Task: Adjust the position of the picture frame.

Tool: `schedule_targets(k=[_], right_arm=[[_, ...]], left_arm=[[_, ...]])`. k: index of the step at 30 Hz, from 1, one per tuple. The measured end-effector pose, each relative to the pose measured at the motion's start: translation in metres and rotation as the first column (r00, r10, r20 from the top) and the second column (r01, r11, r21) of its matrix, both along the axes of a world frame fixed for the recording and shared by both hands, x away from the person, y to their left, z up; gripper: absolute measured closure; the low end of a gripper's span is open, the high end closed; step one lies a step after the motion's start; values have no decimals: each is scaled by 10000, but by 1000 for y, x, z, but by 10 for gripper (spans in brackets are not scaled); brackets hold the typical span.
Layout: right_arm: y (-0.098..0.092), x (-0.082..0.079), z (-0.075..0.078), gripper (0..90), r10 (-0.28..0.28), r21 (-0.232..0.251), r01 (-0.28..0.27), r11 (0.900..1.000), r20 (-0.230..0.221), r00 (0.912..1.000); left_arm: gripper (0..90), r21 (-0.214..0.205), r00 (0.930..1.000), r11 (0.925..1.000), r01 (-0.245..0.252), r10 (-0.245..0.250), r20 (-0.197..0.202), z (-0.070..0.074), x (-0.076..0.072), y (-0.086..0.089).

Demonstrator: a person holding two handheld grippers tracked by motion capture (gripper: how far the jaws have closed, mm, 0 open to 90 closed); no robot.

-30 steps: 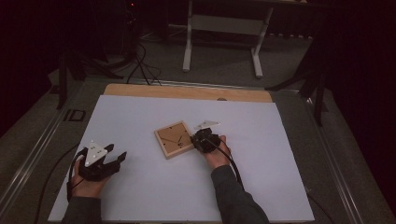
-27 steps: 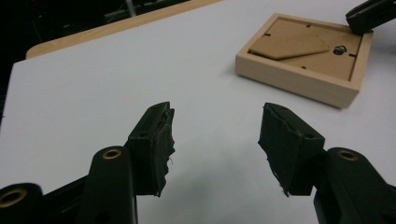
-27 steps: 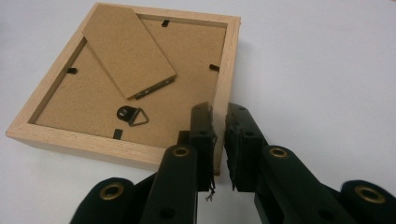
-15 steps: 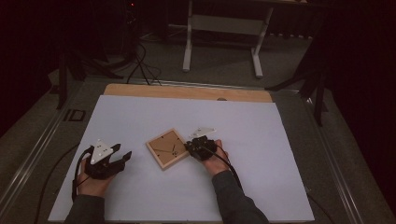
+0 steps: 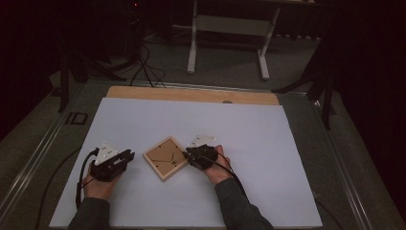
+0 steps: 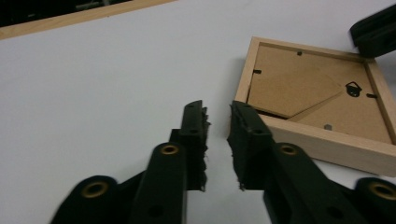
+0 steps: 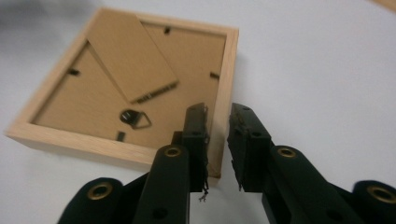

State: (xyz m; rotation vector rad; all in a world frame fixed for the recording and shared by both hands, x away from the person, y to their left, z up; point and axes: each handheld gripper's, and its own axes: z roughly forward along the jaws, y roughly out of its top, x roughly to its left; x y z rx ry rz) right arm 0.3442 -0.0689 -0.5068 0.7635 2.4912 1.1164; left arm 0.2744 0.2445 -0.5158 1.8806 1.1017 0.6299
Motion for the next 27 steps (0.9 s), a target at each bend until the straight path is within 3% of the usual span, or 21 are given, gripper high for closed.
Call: schedule_targets(k=[4, 8, 11, 17, 22, 27], right_arm=[[-2, -9, 10, 781, 82, 145, -85, 9999, 207, 9998], [-4, -20, 13, 895, 10, 96, -13, 10000, 248, 9997], [-8, -28, 12, 896, -29, -1, 29, 10000, 317, 9995], [-17, -40, 10, 896, -107, 65, 105, 9999, 323, 9994], [-23, -44, 7, 899, -405, 302, 398, 9988, 236, 9989], [-27, -48, -1, 897, -619, 157, 615, 9980, 261, 9977]], left_arm=[[847, 38, 9999, 10000, 62, -62, -91, -3, 5, -2], [888, -149, 10000, 9999, -6, 5, -36, -6, 13, -2], [894, -255, 9999, 9997, -70, 67, -91, -8, 17, -1], [894, -1, 10000, 10000, 66, -66, -42, -8, 25, -11], [894, -28, 9998, 9999, 138, -138, -151, -11, 30, -15], [894, 287, 9989, 9993, 247, -235, -411, -16, 33, -20]])
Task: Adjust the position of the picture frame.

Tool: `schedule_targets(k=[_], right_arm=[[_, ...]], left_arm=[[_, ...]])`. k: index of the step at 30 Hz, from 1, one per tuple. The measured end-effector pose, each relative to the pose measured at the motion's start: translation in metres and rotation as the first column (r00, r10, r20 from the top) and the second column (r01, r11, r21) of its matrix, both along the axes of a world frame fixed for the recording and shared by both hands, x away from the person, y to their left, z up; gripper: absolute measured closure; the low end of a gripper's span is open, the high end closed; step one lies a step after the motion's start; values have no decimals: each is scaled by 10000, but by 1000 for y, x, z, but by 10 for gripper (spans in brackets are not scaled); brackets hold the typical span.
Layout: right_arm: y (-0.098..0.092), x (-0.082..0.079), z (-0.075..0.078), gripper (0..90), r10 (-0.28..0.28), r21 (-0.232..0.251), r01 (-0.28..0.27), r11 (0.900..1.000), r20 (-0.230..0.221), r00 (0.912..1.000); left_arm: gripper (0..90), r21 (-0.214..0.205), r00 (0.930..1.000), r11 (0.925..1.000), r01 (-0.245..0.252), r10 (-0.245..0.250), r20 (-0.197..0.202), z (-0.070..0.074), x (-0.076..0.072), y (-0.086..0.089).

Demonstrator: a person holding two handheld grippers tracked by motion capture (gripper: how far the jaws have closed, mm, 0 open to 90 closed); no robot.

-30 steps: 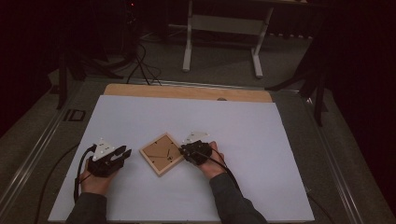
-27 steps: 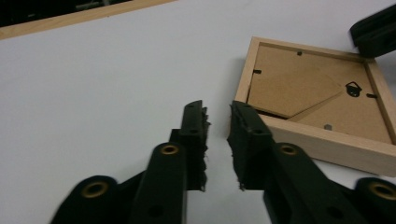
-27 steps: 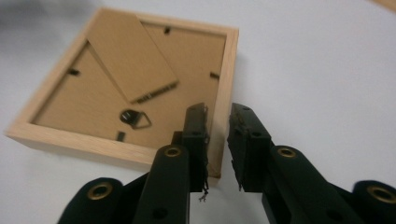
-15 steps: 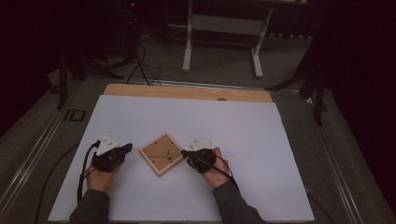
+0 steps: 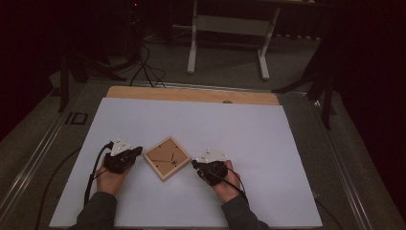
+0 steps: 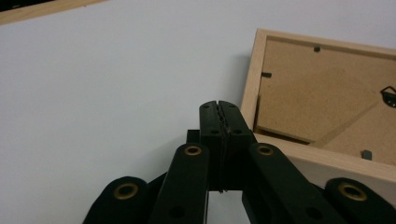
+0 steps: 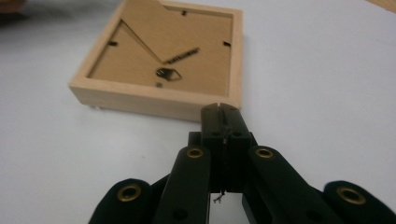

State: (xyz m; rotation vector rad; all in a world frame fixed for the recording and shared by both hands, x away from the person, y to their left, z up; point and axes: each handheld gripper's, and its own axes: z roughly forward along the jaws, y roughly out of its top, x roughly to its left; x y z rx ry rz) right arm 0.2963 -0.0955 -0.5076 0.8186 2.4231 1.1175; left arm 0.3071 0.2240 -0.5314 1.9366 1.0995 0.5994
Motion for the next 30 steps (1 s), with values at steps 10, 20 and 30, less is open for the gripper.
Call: schedule_targets(k=[10, 20, 30], right_arm=[[0, -4, -7, 896, 148, 222, -140, 9997, -329, 9993], [4, -12, -14, 894, 365, 110, -359, 9993, -639, 9973], [11, -17, -21, 895, 698, -25, -706, 9975, -1158, 9908]], left_arm=[[896, 7, 10000, 10000, -16, 16, -94, -1, 0, -2], [896, -23, 9994, 9995, 314, -314, -164, -1, -4, -10], [895, 78, 9966, 9966, 815, -813, -143, 0, -11, -25]])
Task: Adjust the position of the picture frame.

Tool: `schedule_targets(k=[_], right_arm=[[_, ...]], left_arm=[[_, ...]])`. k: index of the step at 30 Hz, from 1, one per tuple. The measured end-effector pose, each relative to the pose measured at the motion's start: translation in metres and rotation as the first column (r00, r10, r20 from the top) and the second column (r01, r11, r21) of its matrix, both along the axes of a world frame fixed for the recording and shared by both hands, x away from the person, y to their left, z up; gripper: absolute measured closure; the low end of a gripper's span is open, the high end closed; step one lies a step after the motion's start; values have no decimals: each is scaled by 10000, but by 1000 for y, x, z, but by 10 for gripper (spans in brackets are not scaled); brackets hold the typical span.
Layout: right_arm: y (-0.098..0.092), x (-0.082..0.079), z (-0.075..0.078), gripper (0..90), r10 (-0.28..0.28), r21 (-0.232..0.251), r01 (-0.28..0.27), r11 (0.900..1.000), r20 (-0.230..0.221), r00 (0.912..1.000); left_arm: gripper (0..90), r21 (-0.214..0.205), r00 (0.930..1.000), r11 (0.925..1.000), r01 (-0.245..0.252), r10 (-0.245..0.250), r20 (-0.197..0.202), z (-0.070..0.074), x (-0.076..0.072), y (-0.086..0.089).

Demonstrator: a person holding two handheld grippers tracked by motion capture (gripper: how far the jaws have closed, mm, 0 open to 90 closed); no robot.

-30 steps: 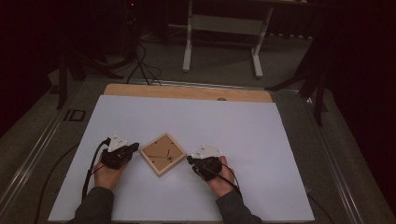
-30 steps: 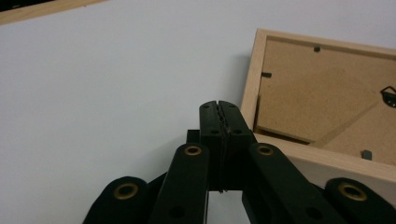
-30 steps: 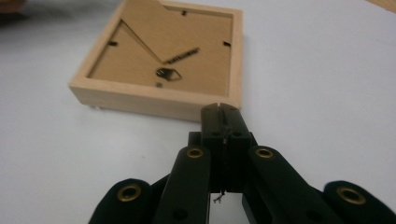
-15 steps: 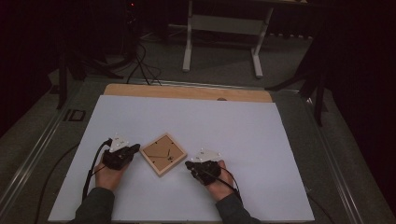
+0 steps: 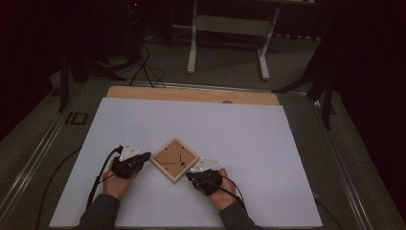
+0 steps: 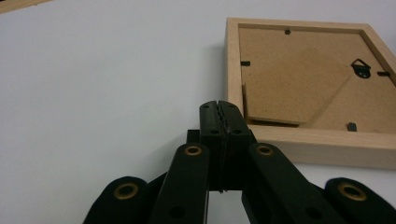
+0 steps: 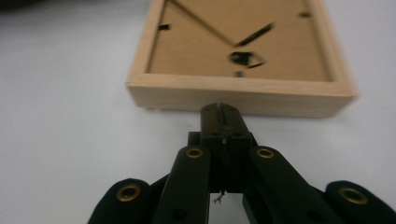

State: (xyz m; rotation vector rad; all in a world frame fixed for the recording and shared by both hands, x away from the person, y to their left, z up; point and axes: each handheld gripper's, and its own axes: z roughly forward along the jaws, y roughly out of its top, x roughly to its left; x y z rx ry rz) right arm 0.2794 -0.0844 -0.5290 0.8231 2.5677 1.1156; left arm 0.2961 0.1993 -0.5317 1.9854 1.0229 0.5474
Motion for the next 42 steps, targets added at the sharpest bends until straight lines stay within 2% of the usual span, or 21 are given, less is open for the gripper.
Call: schedule_targets(k=[7, 8, 11, 12, 13, 14, 18, 25, 29, 35, 42], right_arm=[[2, -3, -1, 895, 117, -236, -119, 9996, -85, 9999], [0, -1, -1, 894, 32, -357, -33, 9994, -46, 10000], [-6, 3, 0, 895, -164, -355, 162, 9992, -57, 9998], [-12, 8, 0, 896, -522, -298, 518, 9982, -139, 9985], [-12, 8, 0, 896, -522, -298, 518, 9982, -139, 9985], [-18, 12, -1, 896, -826, -281, 822, 9962, -141, 9965], [-28, 19, -2, 896, -1475, -218, 1471, 9889, -194, 9889], [-42, 26, 0, 896, -2102, -172, 2097, 9776, -362, 9770], [-46, 24, 1, 896, -2066, -195, 2059, 9784, -445, 9774], [-50, 16, 4, 896, -1878, -321, 1865, 9819, -437, 9812], [-55, 19, 3, 896, -2039, -151, 2034, 9790, -667, 9767]], left_arm=[[896, 169, 9998, 9997, 174, -174, -48, 0, -3, -8], [896, 22, 9997, 9999, 156, -156, -179, 0, -3, -10], [896, 67, 9994, 9996, 268, -266, -200, 1, -5, -15], [897, 147, 9991, 9991, 389, -387, -179, 1, -7, -20], [897, 147, 9991, 9991, 389, -387, -179, 1, -7, -20], [897, 121, 9986, 9987, 488, -486, -201, 1, -8, -26], [897, 106, 9972, 9973, 722, -720, -206, 1, -11, -37], [896, 113, 9965, 9967, 809, -807, -220, 1, -13, -52], [896, 179, 9964, 9963, 840, -838, -119, 0, -15, -58], [897, 131, 9967, 9967, 797, -795, -173, -1, -16, -61], [897, 31, 9965, 9967, 811, -811, -190, -2, -15, -64]])
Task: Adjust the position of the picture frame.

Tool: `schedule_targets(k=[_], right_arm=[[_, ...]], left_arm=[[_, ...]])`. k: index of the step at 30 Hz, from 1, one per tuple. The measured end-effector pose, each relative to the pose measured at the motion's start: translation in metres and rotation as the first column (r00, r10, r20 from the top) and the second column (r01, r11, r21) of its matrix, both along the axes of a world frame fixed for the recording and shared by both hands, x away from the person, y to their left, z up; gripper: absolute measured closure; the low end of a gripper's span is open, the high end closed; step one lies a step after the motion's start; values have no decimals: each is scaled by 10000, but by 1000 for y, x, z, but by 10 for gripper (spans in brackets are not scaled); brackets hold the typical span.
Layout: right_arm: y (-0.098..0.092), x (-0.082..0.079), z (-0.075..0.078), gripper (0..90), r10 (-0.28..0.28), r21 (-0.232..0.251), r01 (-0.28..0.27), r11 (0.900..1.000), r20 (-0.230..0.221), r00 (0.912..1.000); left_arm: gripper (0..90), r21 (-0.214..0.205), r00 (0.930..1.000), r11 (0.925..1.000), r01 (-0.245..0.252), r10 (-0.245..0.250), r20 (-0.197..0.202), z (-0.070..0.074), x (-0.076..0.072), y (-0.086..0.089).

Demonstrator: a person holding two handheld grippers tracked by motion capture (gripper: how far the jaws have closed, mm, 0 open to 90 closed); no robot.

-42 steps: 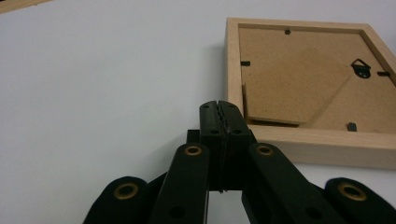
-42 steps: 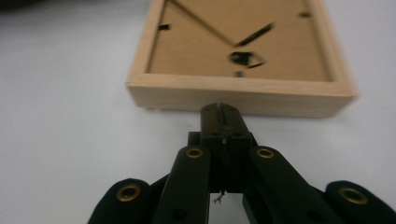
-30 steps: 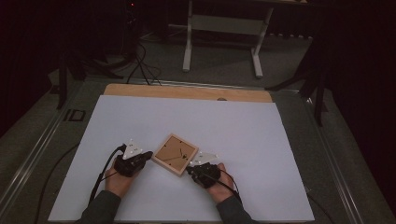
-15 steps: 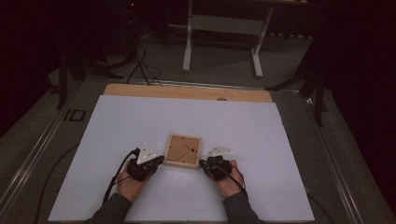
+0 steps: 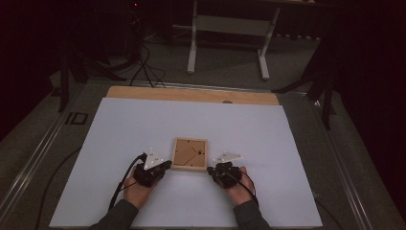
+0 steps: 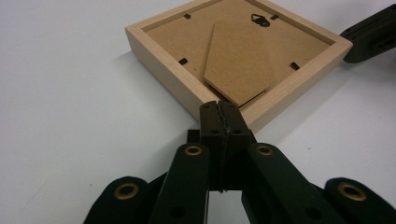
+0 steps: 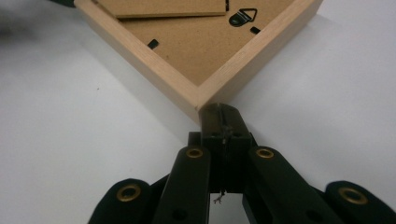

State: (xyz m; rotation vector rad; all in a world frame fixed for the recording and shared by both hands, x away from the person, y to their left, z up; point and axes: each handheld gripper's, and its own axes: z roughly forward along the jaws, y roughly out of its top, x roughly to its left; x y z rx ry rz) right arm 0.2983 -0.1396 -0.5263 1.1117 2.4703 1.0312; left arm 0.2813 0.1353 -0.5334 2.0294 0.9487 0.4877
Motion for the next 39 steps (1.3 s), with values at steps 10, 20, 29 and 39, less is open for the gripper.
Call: schedule_targets(k=[10, 20, 29, 39], right_arm=[[-3, 10, -4, 897, -446, 120, 448, 9989, -108, 9989], [0, 13, -6, 898, -511, -124, 513, 9986, 128, 9986], [1, 18, -7, 895, -586, -169, 592, 9981, 374, 9976], [-7, 12, 6, 883, -744, 387, 700, 9968, 1283, 9889]], left_arm=[[898, -368, 9999, 9992, -143, 142, -28, -3, 4, -4], [897, -131, 9998, 9998, -160, 161, 99, -2, 3, -6], [892, 221, 9994, 9997, -80, 72, 325, -2, 2, -8], [813, -112, 9981, 9999, -54, 61, 605, 4, 0, -3]])
